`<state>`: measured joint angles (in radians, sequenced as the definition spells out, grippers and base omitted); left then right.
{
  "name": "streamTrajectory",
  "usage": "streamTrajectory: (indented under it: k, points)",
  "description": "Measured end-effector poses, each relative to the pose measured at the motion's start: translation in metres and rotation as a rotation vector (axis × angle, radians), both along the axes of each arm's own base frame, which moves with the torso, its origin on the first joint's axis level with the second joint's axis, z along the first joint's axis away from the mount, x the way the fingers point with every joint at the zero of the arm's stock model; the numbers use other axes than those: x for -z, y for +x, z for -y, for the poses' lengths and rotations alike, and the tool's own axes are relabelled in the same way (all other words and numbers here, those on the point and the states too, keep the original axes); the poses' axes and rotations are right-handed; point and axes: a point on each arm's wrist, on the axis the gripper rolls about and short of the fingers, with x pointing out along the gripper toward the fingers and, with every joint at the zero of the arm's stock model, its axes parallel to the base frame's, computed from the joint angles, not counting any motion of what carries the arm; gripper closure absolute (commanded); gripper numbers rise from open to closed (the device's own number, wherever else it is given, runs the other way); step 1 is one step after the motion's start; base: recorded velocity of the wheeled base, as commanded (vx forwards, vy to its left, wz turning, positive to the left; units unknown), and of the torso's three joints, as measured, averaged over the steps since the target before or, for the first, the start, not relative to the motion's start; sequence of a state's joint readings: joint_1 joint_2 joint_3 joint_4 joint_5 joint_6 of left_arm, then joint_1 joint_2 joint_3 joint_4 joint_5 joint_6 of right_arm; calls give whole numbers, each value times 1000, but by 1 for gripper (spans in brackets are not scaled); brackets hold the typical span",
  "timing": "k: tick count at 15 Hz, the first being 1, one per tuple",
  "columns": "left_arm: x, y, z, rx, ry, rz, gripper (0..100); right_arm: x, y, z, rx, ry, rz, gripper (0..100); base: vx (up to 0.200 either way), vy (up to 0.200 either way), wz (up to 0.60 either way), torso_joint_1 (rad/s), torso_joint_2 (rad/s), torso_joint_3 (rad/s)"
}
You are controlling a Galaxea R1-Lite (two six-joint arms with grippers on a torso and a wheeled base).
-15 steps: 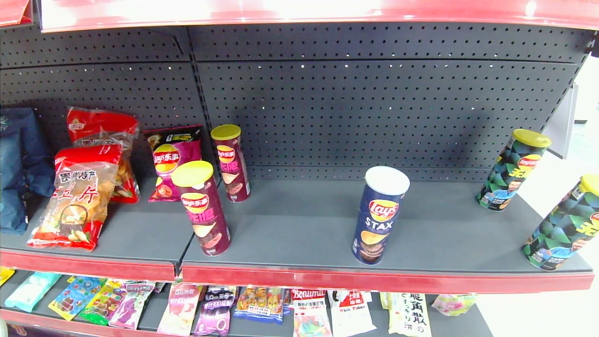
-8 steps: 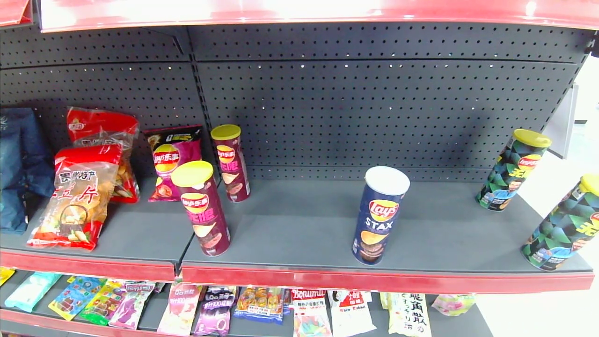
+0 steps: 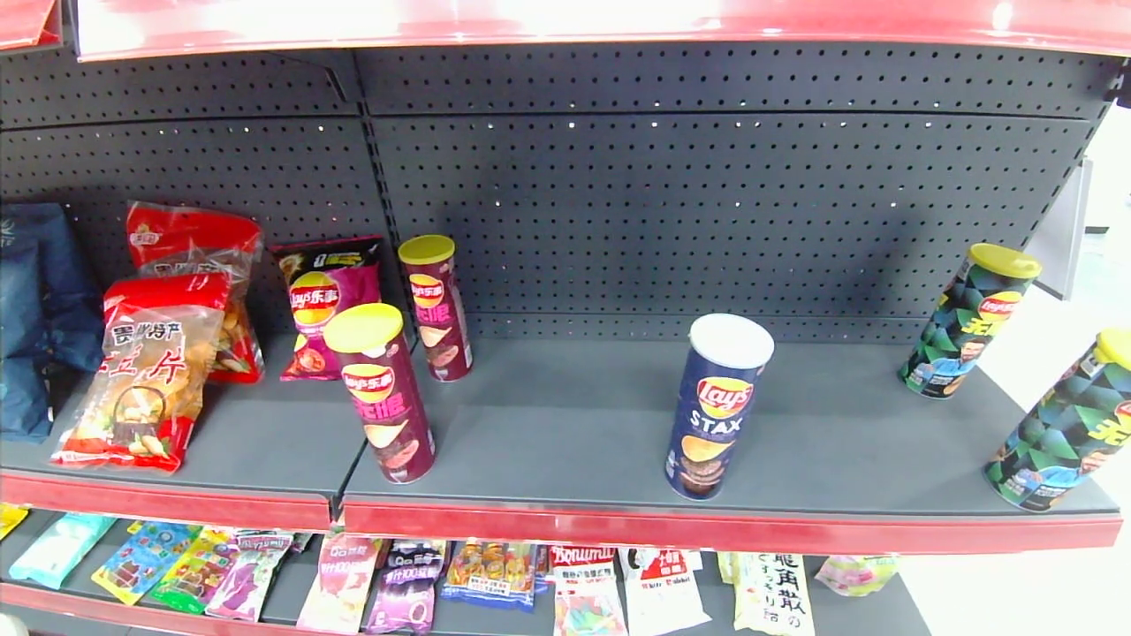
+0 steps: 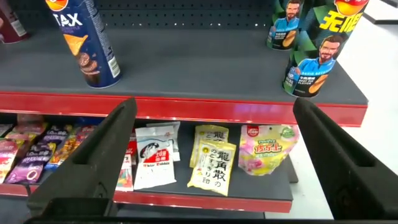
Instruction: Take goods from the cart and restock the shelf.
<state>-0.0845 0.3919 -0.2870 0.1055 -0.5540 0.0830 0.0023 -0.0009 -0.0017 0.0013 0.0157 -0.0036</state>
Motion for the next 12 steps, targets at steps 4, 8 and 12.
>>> streamTrajectory:
  k: [4, 8, 12]
  points:
    - [-1, 5, 1, 13, 1, -25, 100, 0, 0, 0, -4, 0, -1, 0, 0, 0, -600, 0, 1, 5]
    - [-1, 6, 1, 16, 1, -36, 100, 0, 0, 0, -3, 0, -1, 0, 0, 0, -600, 8, 1, 1]
    - [-1, 8, 1, 11, 3, -49, 100, 0, 0, 0, -3, 0, 0, 0, 0, 0, -150, -1, 1, -1]
